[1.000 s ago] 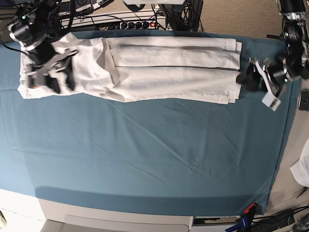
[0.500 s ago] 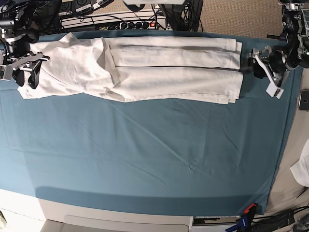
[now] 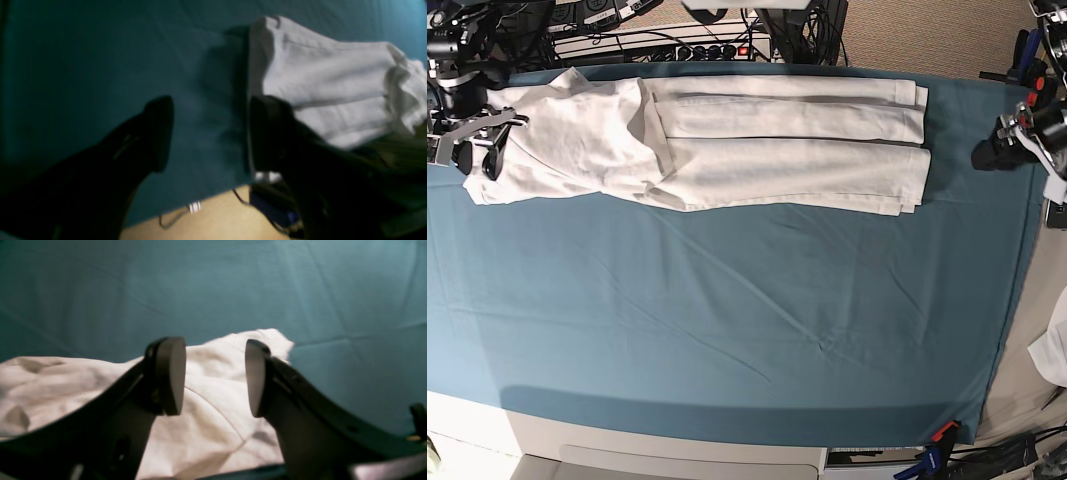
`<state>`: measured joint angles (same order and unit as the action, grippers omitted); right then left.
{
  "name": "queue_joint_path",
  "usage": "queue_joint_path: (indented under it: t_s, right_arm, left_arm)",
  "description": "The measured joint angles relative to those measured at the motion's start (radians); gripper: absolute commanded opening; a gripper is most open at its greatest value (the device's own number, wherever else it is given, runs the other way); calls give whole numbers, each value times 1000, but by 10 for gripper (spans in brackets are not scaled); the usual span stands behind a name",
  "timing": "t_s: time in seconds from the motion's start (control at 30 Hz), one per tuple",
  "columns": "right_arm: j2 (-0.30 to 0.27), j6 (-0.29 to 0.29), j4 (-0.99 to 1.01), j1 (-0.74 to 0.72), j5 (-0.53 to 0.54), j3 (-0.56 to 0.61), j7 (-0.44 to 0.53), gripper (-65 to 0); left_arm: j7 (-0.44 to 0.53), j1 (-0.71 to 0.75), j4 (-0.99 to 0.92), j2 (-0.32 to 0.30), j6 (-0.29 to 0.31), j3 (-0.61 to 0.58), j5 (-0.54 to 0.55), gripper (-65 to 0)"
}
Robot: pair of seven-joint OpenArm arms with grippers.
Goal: Fold the T-shirt properly
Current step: 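Lower the left gripper and grasp the strip's end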
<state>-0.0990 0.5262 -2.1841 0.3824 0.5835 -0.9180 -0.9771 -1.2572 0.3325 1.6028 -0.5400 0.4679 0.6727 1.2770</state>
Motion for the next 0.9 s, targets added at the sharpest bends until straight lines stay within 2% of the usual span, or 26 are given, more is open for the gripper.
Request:
queue_joint_path:
  t_s: [0.17, 0.2, 0.37, 0.67, 0.8, 0.9]
  right_arm:
    - [0, -10, 0, 0, -10, 0, 10, -362]
    - [0, -10, 0, 0, -10, 0, 10, -362]
    - [0, -10, 0, 0, -11, 0, 10, -362]
    - [0, -11, 1, 0, -45, 0, 18, -362]
    - [0, -55, 1, 0, -108, 0, 36, -362]
    - [0, -55, 1, 0, -108, 0, 37, -362]
  left_arm:
    - [-18, -4, -89, 0, 2, -115, 56, -286]
    - [-30, -12, -107, 0, 32, -143, 75, -286]
    - [-51, -77, -126, 16, 46, -232, 105, -286]
    - [-20, -106, -126, 23, 45, -240, 30, -286]
    - [3, -107, -126, 38, 23, -240, 1, -286]
    - [6, -108, -126, 60, 23, -238, 1, -286]
